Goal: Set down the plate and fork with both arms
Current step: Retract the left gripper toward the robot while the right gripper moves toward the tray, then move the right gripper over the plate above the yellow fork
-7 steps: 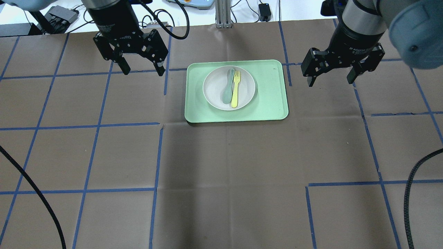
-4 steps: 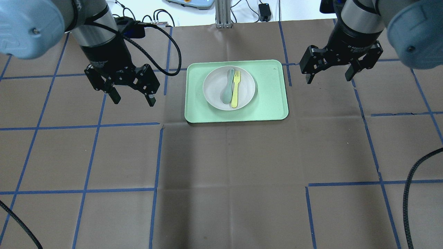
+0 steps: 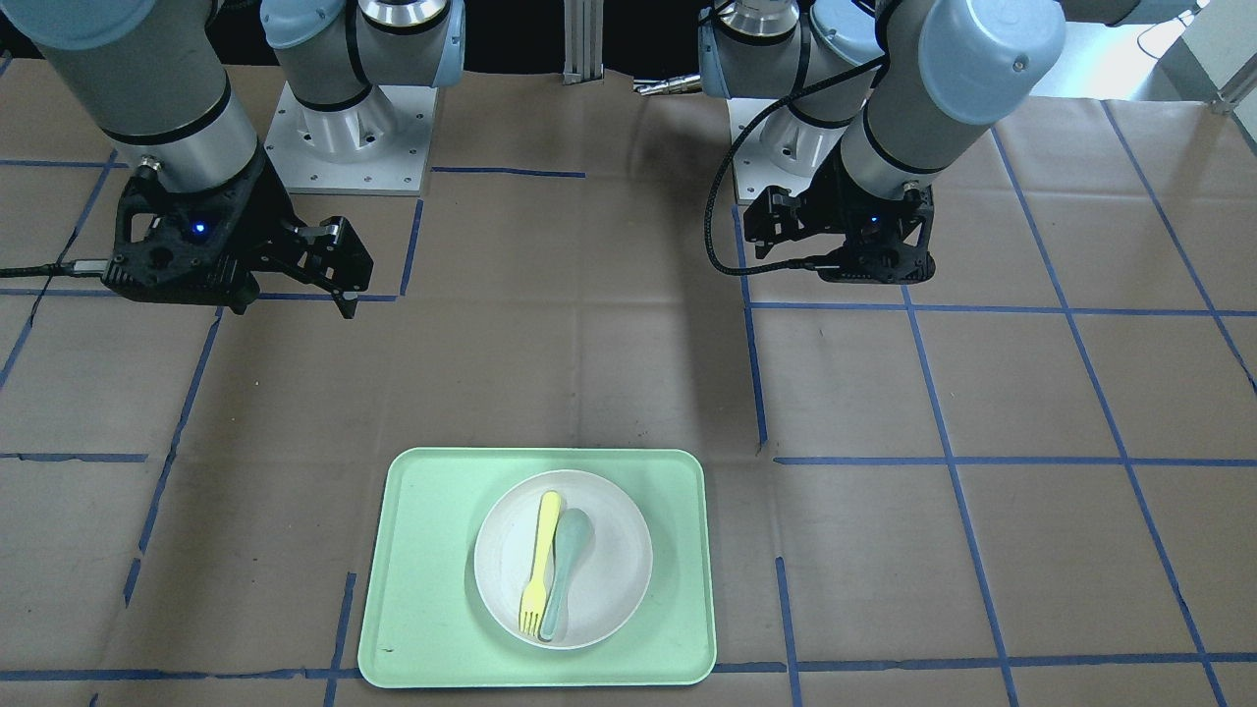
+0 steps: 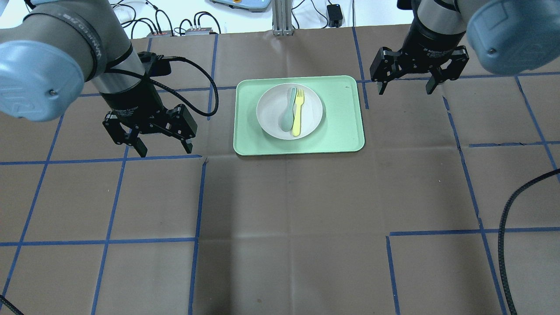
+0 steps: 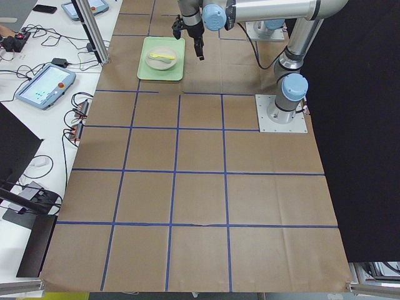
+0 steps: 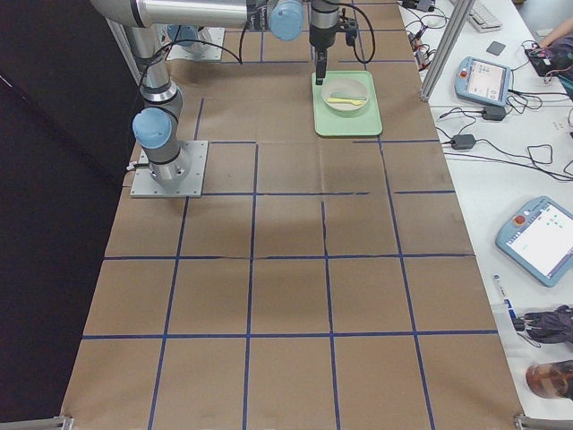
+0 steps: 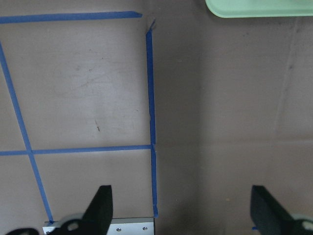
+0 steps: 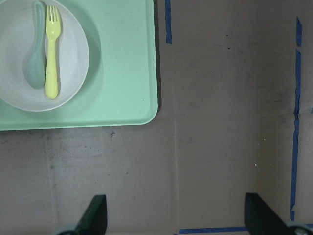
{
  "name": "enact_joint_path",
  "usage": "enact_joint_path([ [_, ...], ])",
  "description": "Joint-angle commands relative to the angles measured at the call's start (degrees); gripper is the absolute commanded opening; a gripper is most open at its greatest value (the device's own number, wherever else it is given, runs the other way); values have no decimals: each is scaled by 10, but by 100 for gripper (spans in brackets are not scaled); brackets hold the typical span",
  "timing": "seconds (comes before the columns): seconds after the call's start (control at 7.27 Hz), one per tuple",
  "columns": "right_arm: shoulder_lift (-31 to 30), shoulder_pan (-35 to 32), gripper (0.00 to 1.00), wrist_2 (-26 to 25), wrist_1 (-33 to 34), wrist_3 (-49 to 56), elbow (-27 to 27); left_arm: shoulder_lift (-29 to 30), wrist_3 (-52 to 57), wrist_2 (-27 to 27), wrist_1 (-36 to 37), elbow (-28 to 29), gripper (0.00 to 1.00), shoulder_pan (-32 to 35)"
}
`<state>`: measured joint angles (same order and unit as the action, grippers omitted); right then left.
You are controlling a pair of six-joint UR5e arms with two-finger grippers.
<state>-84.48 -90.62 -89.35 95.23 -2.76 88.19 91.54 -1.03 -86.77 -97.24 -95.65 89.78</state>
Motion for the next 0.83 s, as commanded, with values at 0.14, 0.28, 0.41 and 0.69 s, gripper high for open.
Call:
enact_joint_path([
  [0.14,67,-37,100,-6,7,-32,-70,-10,-4,-3,5,1,100,-5],
  [0.28,106,-59,100,-6,7,-52,-108,-21,-6,-2,5,1,100,-5],
  [0.41,153,-84,100,-7,7,-85,-154,-28,-13,-1,11,0,100,-7],
  [0.69,238,-119,100,-6,6,-136,-237,-24,-13,2,77,-9,100,-29],
])
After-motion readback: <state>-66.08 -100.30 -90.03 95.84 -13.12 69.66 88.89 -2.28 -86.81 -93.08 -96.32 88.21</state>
